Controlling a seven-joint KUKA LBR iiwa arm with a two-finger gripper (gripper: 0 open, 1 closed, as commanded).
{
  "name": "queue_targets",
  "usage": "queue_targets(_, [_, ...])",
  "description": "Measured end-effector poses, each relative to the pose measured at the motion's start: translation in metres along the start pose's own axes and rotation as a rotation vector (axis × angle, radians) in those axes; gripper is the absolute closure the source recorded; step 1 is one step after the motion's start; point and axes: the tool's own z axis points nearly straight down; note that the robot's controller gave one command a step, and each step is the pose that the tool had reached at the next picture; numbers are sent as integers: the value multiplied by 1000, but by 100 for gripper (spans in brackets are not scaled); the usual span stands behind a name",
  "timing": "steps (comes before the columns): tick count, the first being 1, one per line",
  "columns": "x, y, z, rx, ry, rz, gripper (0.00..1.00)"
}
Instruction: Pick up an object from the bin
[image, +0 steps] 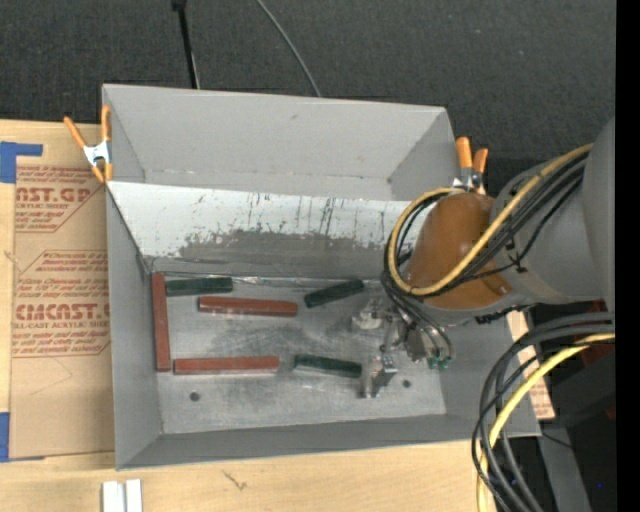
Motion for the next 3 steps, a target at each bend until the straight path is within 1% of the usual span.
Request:
queue_targets(1, [-14,49,19,-1,-1,86,100])
queue_targets(2, [-14,49,19,-1,-1,86,100])
queue_targets(3, [-24,68,-144,-2,-2,89,100])
